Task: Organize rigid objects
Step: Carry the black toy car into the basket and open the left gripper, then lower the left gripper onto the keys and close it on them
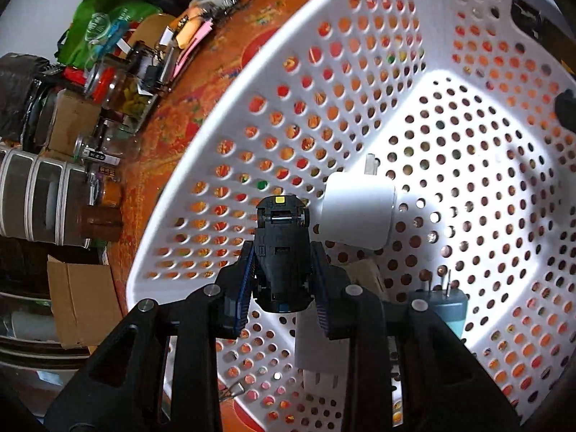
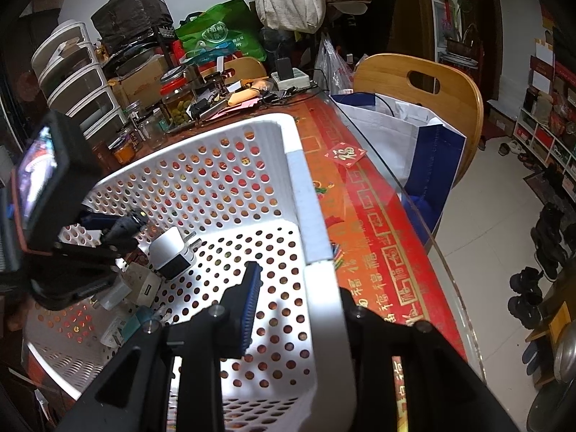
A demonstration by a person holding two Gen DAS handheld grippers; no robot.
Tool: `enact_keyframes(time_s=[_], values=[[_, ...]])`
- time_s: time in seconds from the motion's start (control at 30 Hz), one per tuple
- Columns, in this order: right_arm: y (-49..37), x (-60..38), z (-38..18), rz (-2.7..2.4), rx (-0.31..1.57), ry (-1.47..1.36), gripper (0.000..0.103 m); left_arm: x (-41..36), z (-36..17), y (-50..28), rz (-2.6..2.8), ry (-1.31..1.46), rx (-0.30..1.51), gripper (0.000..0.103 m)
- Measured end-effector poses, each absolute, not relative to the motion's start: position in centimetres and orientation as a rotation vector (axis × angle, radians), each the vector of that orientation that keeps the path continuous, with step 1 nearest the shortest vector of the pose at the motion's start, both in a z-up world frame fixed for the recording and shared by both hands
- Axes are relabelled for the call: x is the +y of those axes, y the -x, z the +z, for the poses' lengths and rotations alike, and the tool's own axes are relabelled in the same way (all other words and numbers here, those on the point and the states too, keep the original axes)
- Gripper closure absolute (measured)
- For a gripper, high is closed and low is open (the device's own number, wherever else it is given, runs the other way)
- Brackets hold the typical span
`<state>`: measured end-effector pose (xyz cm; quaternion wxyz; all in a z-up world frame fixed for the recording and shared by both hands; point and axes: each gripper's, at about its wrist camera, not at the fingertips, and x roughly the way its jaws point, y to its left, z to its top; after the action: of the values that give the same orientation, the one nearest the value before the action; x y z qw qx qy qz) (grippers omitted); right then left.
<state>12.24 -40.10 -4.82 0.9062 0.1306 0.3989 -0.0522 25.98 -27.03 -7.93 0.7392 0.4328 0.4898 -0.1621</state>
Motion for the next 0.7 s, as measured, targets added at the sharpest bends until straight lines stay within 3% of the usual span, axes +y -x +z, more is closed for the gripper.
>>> enact_keyframes(time_s=[0.1,0.17,0.2,0.23,0.37,0.43,0.47,0.6,0.7], values=[[-12.2,-40.1,-4.8,-0.107,0.824,-0.269,0.073,-26.7,-8.5,-26.7,-0.355,-0.937,1.095,0.074],[-12.3,-40.1,-4.8,-0.105,0.825,-0.268,0.072,-26.5,-8.6,-26.9,-0.35,-0.94,1.081,0.063],[-12.3,-40.1,-4.8,-0.104,0.825,-0.268,0.072,-26.3,-8.3,-26.8,-0.344,-0.944,1.055,0.049],[-12.2,-40.1,-4.8,-0.104,0.825,-0.268,0.072,-26.0,-7.7,-26.6,-0.332,-0.946,1.019,0.042],[-12.2,-40.0,-4.8,-0.105,0.825,-0.268,0.072,-22.2,-1.3,-24.2,-0.336,-0.82,0.856,0.036],[-12.2,-40.0,-4.8,-0.104,0.826,-0.266,0.072,-18.3,2.6,-22.7,-0.319,-0.697,0.769,0.006],[-12.2,-40.0,-4.8,-0.103,0.825,-0.266,0.072,-16.1,4.1,-22.1,-0.303,-0.64,0.73,0.0],[-12.1,-39.9,-4.8,-0.101,0.823,-0.265,0.072,-6.0,5.7,-20.0,-0.161,-0.46,0.652,0.0],[-12.2,-40.0,-4.8,-0.102,0.825,-0.264,0.072,-0.1,2.3,-20.6,-0.077,-0.354,0.716,0.0]])
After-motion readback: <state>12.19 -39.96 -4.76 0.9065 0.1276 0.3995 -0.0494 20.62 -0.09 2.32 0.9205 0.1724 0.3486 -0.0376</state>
